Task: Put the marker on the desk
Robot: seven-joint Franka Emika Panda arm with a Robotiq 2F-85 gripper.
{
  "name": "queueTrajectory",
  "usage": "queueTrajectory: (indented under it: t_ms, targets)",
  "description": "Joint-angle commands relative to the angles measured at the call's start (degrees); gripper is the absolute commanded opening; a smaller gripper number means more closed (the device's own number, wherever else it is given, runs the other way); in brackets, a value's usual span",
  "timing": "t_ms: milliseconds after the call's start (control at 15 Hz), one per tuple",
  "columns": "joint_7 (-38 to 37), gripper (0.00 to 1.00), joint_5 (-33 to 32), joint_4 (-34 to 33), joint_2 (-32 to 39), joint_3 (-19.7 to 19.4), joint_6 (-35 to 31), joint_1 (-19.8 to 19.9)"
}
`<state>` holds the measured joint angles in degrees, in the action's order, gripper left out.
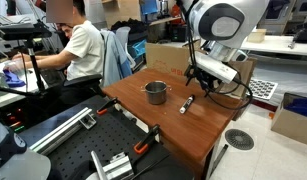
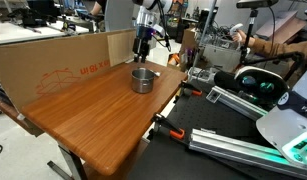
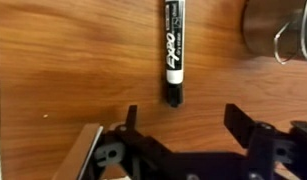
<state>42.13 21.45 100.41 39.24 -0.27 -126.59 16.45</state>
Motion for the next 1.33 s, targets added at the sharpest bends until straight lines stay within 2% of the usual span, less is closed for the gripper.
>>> queueTrajectory:
  t_ms: [0, 267, 333, 467, 1267]
  targets:
    - [-0.82, 1.00, -1.66, 6.32, -6.08, 1.34, -2.84, 0.44]
    - [-2.18, 1.00, -2.32, 18.00, -17.47, 0.79, -9.19, -2.02]
    - [-0.58, 1.00, -0.97, 10.42, -11.37, 1.62, -4.02, -0.29]
    - [-0.66, 1.00, -0.93, 12.41, -13.72, 1.55, -4.45, -0.69]
    - [-0.73, 1.00, -1.05, 10.98, -11.65, 1.71, -4.50, -0.21]
